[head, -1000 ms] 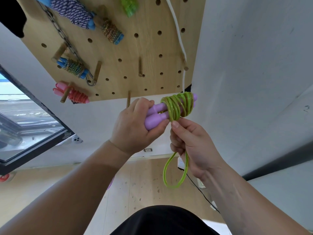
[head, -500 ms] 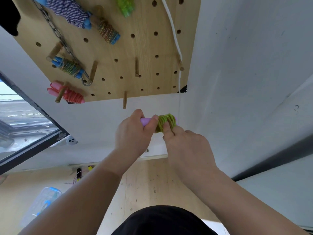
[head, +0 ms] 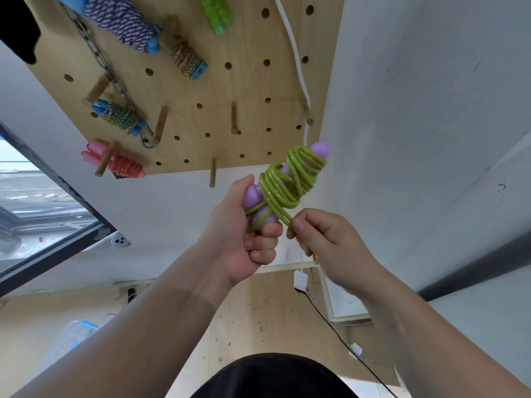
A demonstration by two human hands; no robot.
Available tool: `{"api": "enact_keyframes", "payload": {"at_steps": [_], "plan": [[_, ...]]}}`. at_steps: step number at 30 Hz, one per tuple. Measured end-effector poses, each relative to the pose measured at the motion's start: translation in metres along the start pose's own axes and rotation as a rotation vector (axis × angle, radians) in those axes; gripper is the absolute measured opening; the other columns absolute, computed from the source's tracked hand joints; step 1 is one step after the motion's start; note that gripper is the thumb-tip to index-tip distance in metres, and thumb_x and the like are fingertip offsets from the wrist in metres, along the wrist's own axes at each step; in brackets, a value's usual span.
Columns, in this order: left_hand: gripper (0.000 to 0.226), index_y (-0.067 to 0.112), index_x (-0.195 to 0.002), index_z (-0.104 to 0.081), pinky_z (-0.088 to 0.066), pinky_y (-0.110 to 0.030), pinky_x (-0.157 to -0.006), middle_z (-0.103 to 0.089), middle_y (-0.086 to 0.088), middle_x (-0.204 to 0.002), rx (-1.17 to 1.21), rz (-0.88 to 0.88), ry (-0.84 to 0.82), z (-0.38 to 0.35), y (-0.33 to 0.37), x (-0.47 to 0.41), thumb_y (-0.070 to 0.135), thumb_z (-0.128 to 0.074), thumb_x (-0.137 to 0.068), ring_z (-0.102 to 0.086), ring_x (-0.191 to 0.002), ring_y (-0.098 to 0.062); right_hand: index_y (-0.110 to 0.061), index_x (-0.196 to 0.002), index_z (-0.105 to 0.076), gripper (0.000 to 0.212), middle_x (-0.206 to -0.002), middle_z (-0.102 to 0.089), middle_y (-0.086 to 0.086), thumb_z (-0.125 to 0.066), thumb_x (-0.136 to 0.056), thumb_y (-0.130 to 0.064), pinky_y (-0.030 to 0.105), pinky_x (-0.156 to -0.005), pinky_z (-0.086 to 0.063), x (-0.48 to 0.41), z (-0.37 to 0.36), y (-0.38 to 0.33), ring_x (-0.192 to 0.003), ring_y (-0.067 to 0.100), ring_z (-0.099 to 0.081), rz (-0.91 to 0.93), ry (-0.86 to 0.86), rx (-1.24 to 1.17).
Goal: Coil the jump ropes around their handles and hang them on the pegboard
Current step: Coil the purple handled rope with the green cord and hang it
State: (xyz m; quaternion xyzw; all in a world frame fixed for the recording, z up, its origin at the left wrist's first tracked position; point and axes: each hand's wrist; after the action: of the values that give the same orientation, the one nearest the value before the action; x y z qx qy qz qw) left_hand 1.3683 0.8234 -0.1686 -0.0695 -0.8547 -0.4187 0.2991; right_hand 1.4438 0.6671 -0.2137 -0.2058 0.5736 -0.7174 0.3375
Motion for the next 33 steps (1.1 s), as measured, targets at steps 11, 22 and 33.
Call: {"api": "enact_keyframes", "payload": {"at_steps": [11, 22, 33], "plan": [[0.05, 0.015, -0.064, -0.052, -0.012, -0.018, -0.042, -0.037, -0.005, -0.05, -0.613, 0.098, -0.329, 0.013, 0.0, 0.028, 0.06, -0.054, -0.085, -0.019, -0.038, -0.01, -0.005, -0.095, -0.073, 0.012, -0.086, -0.071, 0.012, -0.07, -0.084, -0.004, 0.041, -0.078, -0.057, -0.03, 0.067, -0.012, -0.075, 0.024, -0.064, -0.098, -0.687, 0.125], [0.042, 0.017, -0.078, -0.055, -0.041, -0.032, -0.065, -0.051, 0.0, -0.073, -1.325, -0.124, -0.091, 0.032, -0.016, -0.011, 0.055, -0.064, -0.091, -0.049, -0.066, -0.011, -0.003, -0.093, -0.074, 0.003, -0.084, -0.075, 0.012, -0.072, -0.09, -0.003, 0.044, -0.084, -0.062, -0.051, 0.035, -0.02, -0.082, 0.024, -0.074, -0.178, -0.584, 0.23], [0.06, 0.009, -0.079, -0.055, -0.042, -0.024, -0.052, -0.058, 0.006, -0.062, -0.689, -0.572, 0.41, 0.027, -0.025, -0.024, 0.067, -0.069, -0.081, -0.052, -0.053, -0.009, -0.019, -0.08, -0.071, 0.009, -0.077, -0.068, -0.002, -0.073, -0.089, -0.018, 0.042, -0.075, -0.056, -0.008, -0.01, -0.014, -0.079, 0.016, -0.065, -0.001, 0.0, 0.032]]}}
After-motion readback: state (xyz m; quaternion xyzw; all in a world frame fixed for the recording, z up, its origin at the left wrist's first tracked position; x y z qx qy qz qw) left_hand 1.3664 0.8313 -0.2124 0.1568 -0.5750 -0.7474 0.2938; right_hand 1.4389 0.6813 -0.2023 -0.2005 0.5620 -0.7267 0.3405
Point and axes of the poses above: each hand's wrist, its own x-axis away from the middle knuckle, its own z-axis out of the back of the hand, y = z × x
